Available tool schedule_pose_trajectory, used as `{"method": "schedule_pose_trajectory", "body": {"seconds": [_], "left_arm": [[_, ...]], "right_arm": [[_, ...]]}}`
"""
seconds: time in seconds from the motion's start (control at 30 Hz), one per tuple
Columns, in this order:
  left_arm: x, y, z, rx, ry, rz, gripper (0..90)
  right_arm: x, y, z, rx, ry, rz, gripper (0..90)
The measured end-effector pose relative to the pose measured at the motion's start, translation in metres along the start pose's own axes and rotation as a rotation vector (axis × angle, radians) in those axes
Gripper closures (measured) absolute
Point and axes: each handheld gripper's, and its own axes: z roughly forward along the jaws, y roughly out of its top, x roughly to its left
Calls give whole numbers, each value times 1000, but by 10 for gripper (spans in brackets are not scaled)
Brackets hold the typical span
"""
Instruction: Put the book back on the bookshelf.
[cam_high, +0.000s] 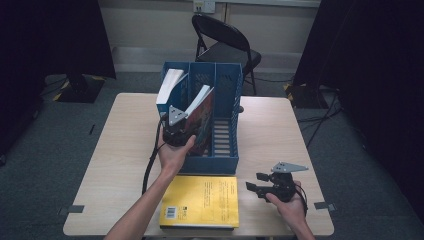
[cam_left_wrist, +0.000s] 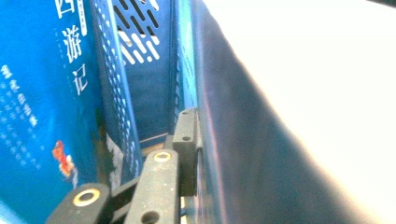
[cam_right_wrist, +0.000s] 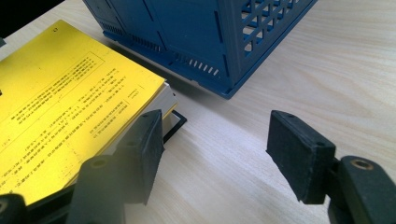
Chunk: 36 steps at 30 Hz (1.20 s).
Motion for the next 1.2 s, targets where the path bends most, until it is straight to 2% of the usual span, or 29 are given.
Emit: {"method": "schedule_pose_trajectory", "body": {"seconds": [0.1, 0.2, 0.37, 0.47, 0.57, 0.63, 0.8, 0.93, 1.03, 1.1, 1.2], "left_arm": [[2, 1, -1, 16, -22, 2, 667], [4, 1, -3, 22, -60, -27, 635], [6, 3, -6, 49, -82, -48, 602], [6, 3, -7, 52, -77, -39, 598], [6, 4, -9, 65, -67, -11, 608], [7, 5, -10, 68, -77, 18, 605], [9, 6, -12, 73, -78, 44, 579], [11, 9, -14, 101, -83, 14, 566], [11, 15, -15, 135, -79, 25, 573], [12, 19, -15, 161, -84, 10, 564], [13, 28, -17, 168, -89, -8, 545]], "right_arm": [[1, 0, 0, -1, 7, 2, 358], [1, 0, 1, 4, 5, -1, 355], [1, 0, 0, 6, 3, 5, 344], [0, 0, 1, 8, 5, 7, 341], [1, 0, 1, 10, 5, 6, 341], [1, 0, 1, 8, 6, 5, 341], [1, 0, 2, 14, 6, 10, 339], [1, 1, 3, 15, 7, 8, 337], [1, 1, 2, 14, 8, 9, 336], [1, 1, 2, 13, 9, 9, 336], [0, 1, 2, 14, 9, 10, 336]]}}
